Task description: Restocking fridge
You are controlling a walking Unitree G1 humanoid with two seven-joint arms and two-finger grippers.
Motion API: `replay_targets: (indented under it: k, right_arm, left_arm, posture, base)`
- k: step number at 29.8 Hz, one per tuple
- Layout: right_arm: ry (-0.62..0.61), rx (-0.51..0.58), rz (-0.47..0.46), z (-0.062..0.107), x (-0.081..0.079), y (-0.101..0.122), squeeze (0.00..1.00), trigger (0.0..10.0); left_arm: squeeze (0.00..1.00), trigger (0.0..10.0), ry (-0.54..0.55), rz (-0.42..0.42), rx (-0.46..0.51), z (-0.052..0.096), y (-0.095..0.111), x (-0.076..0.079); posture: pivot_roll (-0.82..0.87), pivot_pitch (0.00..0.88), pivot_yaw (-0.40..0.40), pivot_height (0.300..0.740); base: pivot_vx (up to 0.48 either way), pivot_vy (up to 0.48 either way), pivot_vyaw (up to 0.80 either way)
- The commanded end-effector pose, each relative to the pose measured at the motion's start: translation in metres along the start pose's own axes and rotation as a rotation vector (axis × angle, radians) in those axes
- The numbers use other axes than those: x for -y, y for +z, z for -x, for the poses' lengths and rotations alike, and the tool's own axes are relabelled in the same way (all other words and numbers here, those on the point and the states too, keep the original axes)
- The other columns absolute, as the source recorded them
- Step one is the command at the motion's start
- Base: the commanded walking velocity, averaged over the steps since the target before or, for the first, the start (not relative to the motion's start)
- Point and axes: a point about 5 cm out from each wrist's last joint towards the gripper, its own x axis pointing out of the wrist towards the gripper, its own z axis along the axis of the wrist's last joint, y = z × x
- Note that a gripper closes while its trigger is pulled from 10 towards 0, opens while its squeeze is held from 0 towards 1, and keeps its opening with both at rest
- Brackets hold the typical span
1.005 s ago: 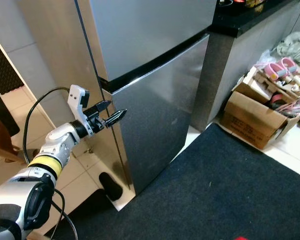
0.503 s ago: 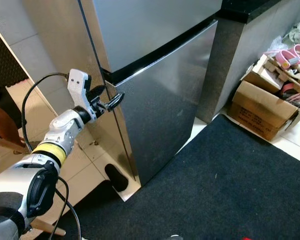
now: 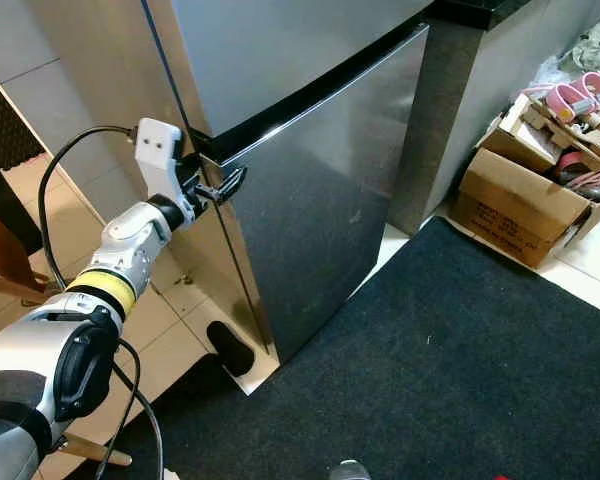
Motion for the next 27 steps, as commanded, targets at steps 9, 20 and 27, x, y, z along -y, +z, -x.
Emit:
replay_targets:
  k: [9,20,27]
  right_arm:
    - [-0.014,0.024,-0.022,0.000,0.005,0.007,0.00,10.0]
    - [-0.009,0.040,-0.017,0.000,0.002,0.016,0.00,10.0]
    - [-0.001,0.059,-0.011,0.000,-0.001,0.025,0.00,10.0]
  left_arm:
    - [0.00,10.0,-0.899,0.140,-0.080,-0.012,-0.043,0.110]
    - [0.00,10.0,-1.234,0.265,-0.057,0.013,-0.069,0.189]
    - [0.00,10.0,-0.758,0.270,-0.236,0.044,-0.126,0.131]
  posture:
    - [-0.25,0.148,0.107,0.740]
    - [-0.24,0.125,0.107,0.740]
    - [-0.22,0.102,0.104,0.740]
  base:
    - [0.000,0.000,0.00]
    - [0.000,0.000,0.00]
    - [0.000,0.000,0.00]
